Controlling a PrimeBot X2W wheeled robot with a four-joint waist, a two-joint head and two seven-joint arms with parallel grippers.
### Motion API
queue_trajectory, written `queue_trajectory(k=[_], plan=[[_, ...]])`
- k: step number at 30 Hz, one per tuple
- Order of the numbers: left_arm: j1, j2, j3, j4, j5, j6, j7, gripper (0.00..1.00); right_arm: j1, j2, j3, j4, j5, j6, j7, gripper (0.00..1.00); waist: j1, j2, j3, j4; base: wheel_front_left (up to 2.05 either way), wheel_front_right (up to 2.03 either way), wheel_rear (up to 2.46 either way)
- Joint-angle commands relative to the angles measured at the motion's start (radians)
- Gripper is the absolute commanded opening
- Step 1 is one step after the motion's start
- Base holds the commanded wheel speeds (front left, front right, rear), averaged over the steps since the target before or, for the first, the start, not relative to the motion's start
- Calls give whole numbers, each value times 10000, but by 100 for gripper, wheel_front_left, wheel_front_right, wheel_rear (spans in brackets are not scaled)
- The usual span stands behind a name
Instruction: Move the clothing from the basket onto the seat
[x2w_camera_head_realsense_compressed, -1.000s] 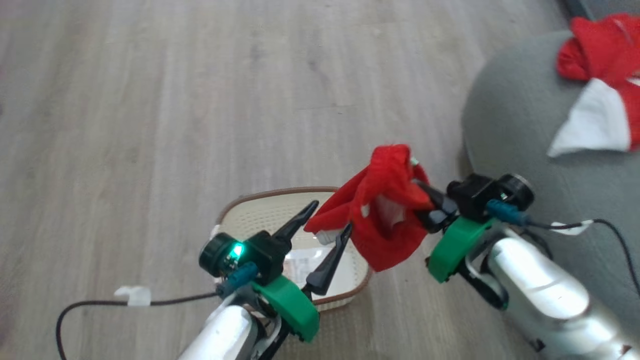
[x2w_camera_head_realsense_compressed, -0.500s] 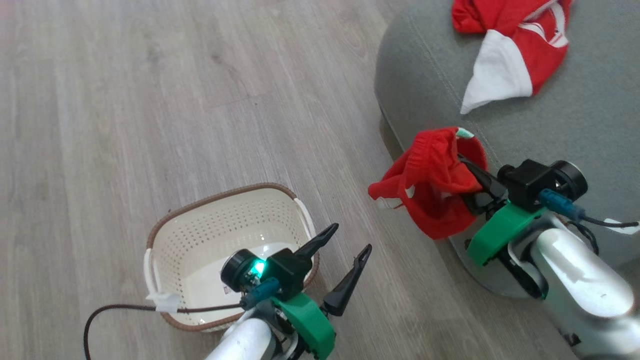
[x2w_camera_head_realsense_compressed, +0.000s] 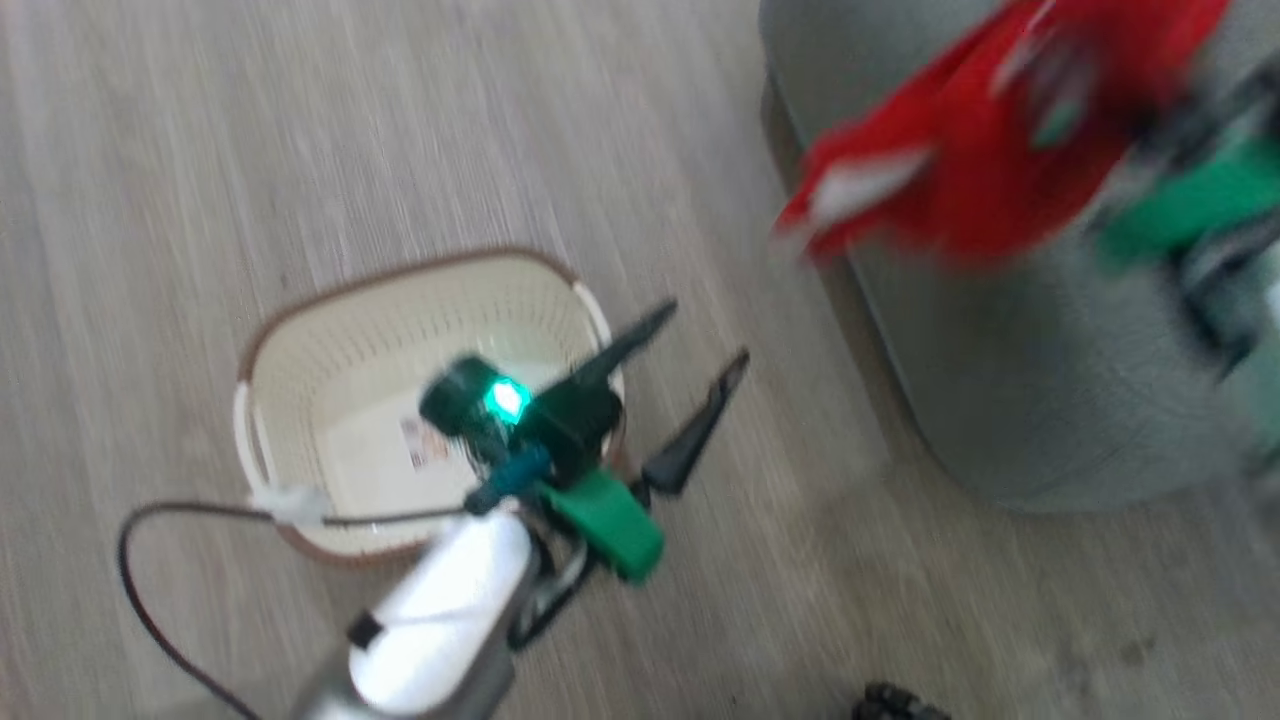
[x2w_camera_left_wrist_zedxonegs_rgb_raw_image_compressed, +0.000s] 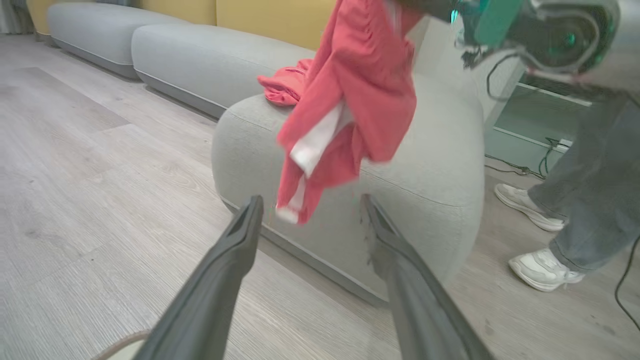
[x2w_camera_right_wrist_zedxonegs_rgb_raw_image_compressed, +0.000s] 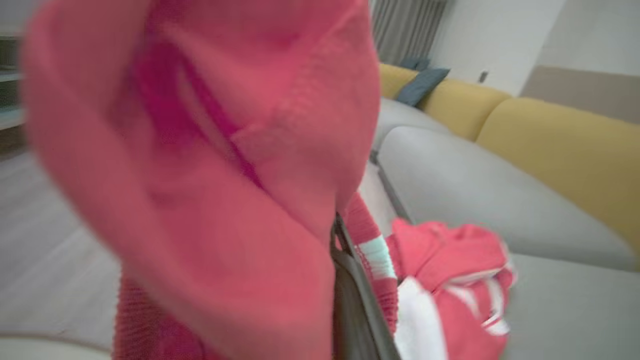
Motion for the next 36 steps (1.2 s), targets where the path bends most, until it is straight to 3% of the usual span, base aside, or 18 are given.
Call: queue_trajectory(k=[1,5,6,8,14,16,19,23,24,25,26,27,31,36], plan=[[-720,130,430,-449,154,-57,-125,100,-1325,-370,-652,-17,-267,-4,-64,0,-1,0,1668,431,0,0,0],[-1297,295,733,-615,262,-10,-125,100,-3465,-877,-2242,871,-656,-4,59,0,-1,0,2940,814,0,0,0],[-1453,385,835,-653,304,1,-125,100,-4579,-1267,-3263,1396,-861,-4,172,0,-1,0,3458,1026,0,0,0],[-1547,448,928,-724,332,22,-125,100,-5544,-1732,-4307,1956,-1245,-4,289,0,-1,0,3904,1238,0,0,0],[-1499,561,1088,-1008,373,116,-125,100,-6698,-2851,-6919,3497,-2592,-4,723,0,-1,0,5132,1608,0,0,0],[-1446,657,1113,-1079,399,151,-122,100,-6668,-2795,-7674,4038,-2887,-4,714,0,-1,0,5527,1552,0,0,0],[-1432,825,1076,-1143,507,186,-65,100,-6521,-2214,-8630,4817,-3191,-4,425,0,-1,0,5997,1414,0,0,0],[-1455,902,1035,-1231,577,227,-33,100,-6407,-1643,-9159,5357,-3571,-4,148,1,-1,0,6213,1309,0,0,0],[-1446,930,1046,-1251,577,249,-32,100,-6405,-1475,-9265,5473,-3681,-4,85,18,-1,0,6218,1263,0,0,0],[-1428,965,1069,-1259,568,274,-30,100,-6408,-1288,-9290,5584,-3768,-4,40,44,-1,0,6197,1202,0,0,0],[-1412,997,1100,-1258,541,293,-19,100,-6411,-1114,-9246,5730,-3821,-4,15,85,-1,0,6151,1143,0,0,0],[-1410,1035,1143,-1256,515,316,-5,100,-6394,-1011,-9203,5860,-3890,-4,-5,100,-1,0,6088,1083,0,0,0],[-1458,1123,1274,-1250,413,357,-8,100,-6213,-871,-8974,6039,-4099,-4,-54,100,-1,0,5674,906,0,0,0],[-1389,1021,1403,-943,136,391,-31,100,-5541,-724,-7860,5539,-3950,-4,-63,100,-1,0,4743,813,0,0,0]])
